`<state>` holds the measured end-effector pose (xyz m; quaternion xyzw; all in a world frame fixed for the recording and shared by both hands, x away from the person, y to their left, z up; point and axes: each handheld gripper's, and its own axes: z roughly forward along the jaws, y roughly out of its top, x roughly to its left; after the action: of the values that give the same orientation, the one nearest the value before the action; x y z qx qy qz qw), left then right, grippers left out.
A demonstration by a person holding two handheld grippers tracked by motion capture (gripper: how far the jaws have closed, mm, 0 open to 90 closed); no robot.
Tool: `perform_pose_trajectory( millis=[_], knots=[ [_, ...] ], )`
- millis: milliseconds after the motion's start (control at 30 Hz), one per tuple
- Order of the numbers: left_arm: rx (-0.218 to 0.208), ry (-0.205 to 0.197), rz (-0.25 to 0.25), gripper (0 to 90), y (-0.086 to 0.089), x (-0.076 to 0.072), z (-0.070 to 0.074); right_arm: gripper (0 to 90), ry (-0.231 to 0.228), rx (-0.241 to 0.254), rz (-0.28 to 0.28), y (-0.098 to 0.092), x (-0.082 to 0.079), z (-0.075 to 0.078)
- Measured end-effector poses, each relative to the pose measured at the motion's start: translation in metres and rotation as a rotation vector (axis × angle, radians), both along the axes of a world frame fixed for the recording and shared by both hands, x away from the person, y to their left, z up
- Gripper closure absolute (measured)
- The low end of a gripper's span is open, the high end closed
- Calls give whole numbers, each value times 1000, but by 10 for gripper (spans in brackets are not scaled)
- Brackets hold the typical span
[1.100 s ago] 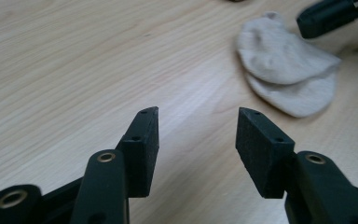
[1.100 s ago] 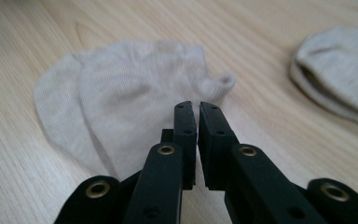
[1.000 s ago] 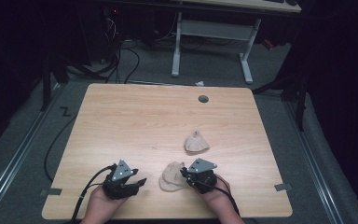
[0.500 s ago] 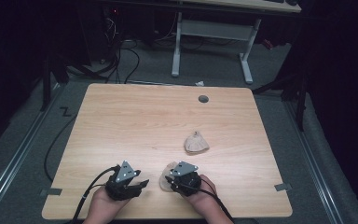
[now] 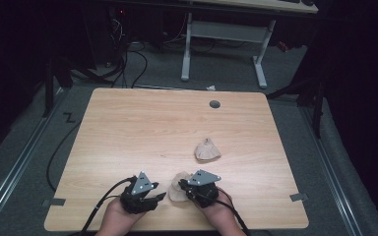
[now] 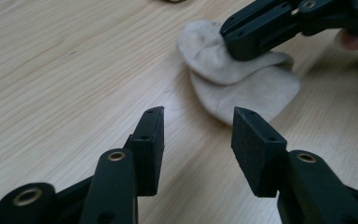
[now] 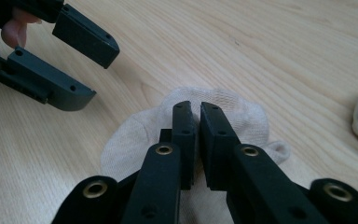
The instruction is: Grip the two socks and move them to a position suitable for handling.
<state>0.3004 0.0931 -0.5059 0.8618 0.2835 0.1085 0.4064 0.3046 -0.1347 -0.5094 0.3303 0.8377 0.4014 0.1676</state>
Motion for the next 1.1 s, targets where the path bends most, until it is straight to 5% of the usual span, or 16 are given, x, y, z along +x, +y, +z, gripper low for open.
perform_pose_trajectory(
  millis=[267, 767, 1100],
  knots=[
    [15, 9, -81, 581, -28, 0, -5, 842, -8, 16, -40, -16, -7, -1],
    [64, 21, -129, 676, -60, 3, -17, 856, -16, 30, -93, -31, -15, 2],
    [96, 16, -87, 731, -51, 7, -17, 855, -18, 39, -118, -40, -14, 2]
  ],
)
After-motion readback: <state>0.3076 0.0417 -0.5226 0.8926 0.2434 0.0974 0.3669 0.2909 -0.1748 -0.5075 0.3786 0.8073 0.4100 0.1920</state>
